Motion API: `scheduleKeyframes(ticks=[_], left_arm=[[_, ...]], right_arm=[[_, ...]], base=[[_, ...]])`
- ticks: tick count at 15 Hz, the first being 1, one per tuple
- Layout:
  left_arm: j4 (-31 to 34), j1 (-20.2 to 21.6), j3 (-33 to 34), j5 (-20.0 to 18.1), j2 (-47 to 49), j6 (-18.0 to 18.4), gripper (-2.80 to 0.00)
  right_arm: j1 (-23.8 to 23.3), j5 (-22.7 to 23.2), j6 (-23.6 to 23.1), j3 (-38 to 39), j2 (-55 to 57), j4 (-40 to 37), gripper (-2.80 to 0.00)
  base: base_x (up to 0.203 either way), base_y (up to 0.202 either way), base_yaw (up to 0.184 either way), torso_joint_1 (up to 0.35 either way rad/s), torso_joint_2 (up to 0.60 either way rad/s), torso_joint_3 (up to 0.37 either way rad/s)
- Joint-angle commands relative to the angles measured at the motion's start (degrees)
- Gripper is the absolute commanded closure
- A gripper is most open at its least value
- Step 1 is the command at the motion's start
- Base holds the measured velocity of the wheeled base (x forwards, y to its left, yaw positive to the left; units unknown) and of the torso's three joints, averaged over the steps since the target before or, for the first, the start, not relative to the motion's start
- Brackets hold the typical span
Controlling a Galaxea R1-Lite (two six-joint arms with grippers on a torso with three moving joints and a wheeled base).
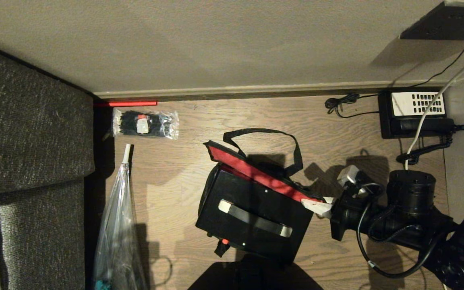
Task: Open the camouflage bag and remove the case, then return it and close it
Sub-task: Close the top of the storage box
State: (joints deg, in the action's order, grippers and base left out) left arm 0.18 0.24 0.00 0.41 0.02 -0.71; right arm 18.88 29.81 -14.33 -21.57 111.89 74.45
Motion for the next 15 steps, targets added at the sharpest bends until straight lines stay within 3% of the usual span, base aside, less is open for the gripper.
scheduleKeyframes(ticks=[1, 6, 13, 15], left_arm=[[-0.01, 0.02, 0.18, 0.02, -0.11, 0.0, 0.0], [-0.01, 0.02, 0.18, 0.02, -0.11, 0.0, 0.0], [-0.01, 0.02, 0.18, 0.02, -0.11, 0.0, 0.0], [-0.01, 0.02, 0.18, 0.02, -0.11, 0.0, 0.0]], right_arm=[[0.02, -0.17, -1.61, 0.85, 1.31, 0.36, -2.8], [1.2, 0.25, -2.4, -0.59, 2.8, 0.81, -2.8], [5.41, 0.25, -2.61, -10.6, 1.95, -0.49, -2.8], [7.29, 0.0, -6.45, -12.56, 1.83, -2.55, -2.8]], base=[[0.0, 0.0, 0.0, 0.0, 0.0, 0.0], [0.0, 0.0, 0.0, 0.0, 0.0, 0.0], [0.0, 0.0, 0.0, 0.0, 0.0, 0.0], [0.0, 0.0, 0.0, 0.0, 0.0, 0.0]])
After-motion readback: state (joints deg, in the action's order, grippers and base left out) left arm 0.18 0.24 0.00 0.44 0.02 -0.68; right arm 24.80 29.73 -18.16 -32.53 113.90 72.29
